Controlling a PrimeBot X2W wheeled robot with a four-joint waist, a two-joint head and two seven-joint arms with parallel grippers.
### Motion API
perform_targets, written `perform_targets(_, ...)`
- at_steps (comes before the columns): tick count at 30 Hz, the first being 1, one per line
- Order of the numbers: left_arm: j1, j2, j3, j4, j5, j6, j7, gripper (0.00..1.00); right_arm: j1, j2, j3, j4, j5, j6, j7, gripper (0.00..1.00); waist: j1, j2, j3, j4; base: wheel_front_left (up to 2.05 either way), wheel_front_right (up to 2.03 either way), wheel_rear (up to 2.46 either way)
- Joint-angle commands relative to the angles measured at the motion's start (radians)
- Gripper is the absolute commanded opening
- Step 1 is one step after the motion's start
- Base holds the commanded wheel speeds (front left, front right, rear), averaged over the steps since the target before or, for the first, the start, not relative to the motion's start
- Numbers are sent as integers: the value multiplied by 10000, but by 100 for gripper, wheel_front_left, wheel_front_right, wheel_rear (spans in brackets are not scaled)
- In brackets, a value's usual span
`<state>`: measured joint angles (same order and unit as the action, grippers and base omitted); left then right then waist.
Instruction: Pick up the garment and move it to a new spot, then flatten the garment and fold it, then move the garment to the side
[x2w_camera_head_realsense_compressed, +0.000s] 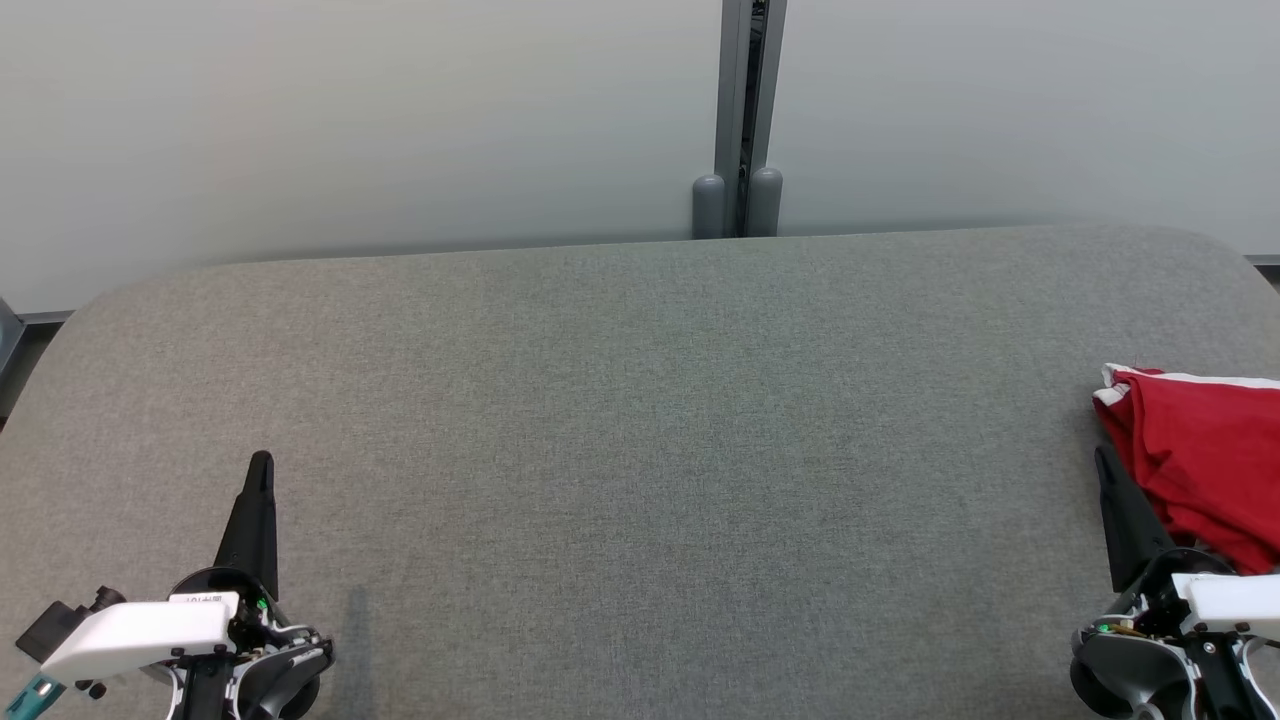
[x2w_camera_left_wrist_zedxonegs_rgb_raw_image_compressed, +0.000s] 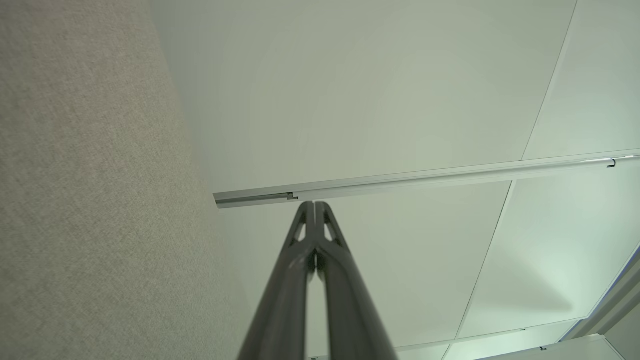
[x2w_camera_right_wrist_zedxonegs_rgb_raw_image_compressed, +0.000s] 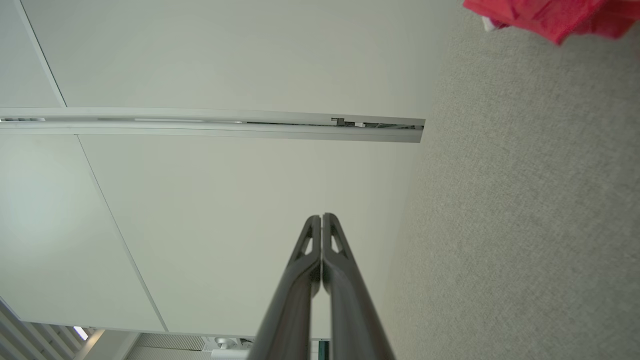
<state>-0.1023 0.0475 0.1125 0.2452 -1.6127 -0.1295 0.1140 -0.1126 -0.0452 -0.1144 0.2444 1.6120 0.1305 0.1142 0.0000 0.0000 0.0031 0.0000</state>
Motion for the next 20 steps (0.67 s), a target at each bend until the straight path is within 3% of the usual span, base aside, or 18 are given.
perform_targets(1, -126, 53, 41, -28, -11, -42, 32, 0, 88, -97, -8, -35, 22, 4, 32, 0, 0, 0, 0, 0, 0, 0, 0)
perform_targets(20, -126, 53, 41, -29, -11, -42, 32, 0, 88, -97, -7, -35, 23, 4, 32, 0, 0, 0, 0, 0, 0, 0, 0)
